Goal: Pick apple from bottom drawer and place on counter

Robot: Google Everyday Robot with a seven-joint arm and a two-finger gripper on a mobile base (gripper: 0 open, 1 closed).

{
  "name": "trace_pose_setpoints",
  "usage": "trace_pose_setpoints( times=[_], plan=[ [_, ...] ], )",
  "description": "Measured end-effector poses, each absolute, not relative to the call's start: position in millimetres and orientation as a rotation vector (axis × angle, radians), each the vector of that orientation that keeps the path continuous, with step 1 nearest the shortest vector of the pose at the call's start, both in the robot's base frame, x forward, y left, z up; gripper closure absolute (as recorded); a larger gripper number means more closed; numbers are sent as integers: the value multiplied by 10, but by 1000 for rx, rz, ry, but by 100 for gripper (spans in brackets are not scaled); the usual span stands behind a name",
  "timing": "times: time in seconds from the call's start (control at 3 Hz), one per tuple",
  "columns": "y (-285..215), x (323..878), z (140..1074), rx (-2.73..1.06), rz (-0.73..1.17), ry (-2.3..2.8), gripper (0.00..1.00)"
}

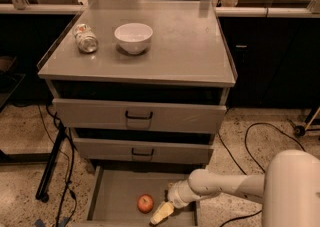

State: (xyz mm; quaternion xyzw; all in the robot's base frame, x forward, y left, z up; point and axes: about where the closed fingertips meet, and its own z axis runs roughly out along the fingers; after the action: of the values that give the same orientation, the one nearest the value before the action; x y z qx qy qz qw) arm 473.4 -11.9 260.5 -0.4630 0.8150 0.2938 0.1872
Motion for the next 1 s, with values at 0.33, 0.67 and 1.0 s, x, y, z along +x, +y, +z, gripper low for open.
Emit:
trace_pose_setpoints(
  times=[0.33, 0.67, 1.0],
  plan=[
    [-119, 4734, 2605, -1303, 827, 2294, 0],
    [103, 4835, 2120, -1288, 813, 2296, 0],
    [126, 4859, 2073, -1285, 811, 2296, 0]
  ],
)
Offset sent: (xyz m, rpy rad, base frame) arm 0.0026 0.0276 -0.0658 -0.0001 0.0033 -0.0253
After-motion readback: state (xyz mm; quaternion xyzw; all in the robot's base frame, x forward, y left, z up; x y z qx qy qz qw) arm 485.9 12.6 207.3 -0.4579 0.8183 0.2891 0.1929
